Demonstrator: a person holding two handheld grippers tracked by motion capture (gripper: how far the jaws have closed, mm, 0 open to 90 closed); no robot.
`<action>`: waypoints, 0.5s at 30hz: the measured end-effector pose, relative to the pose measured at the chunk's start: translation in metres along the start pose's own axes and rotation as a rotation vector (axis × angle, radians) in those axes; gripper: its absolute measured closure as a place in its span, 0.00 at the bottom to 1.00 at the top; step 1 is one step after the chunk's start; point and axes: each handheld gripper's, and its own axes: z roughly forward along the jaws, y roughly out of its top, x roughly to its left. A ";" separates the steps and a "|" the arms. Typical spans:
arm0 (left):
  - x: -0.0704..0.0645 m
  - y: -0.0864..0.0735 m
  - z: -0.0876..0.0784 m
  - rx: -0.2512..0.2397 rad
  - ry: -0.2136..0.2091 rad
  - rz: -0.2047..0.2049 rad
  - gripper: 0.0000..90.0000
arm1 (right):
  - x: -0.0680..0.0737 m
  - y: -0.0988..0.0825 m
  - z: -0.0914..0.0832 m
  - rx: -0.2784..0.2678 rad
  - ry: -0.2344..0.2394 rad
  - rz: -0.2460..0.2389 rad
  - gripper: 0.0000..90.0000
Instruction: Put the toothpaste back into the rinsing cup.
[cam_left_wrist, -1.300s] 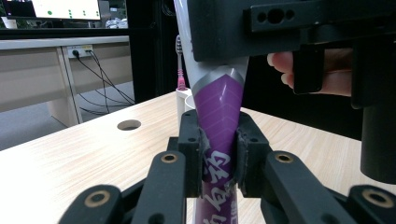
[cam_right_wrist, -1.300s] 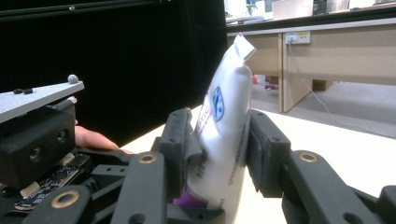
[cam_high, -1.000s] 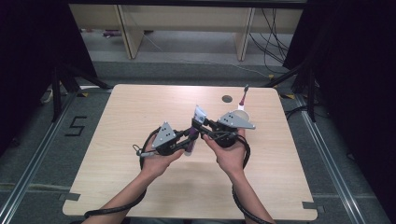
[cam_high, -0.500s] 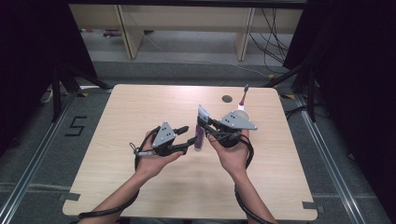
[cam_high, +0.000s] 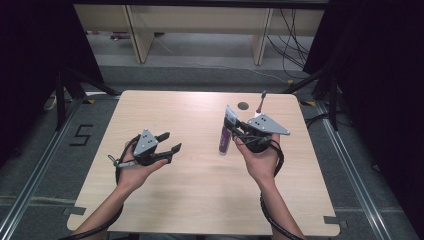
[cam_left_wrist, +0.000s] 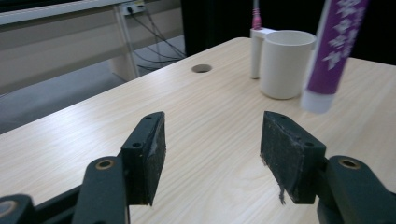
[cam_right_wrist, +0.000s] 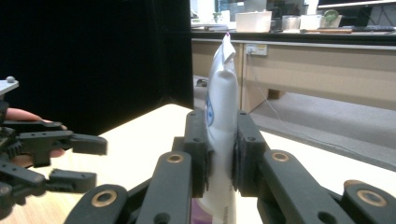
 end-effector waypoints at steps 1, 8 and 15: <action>0.003 -0.002 -0.003 -0.003 0.009 -0.002 0.45 | -0.001 0.001 -0.001 0.001 -0.005 -0.001 0.88; 0.018 -0.020 -0.019 -0.004 0.064 -0.028 0.44 | -0.010 0.005 -0.007 -0.011 -0.039 -0.024 0.88; 0.027 -0.038 -0.030 -0.010 0.111 -0.081 0.44 | -0.015 0.008 -0.010 -0.010 -0.041 -0.005 0.88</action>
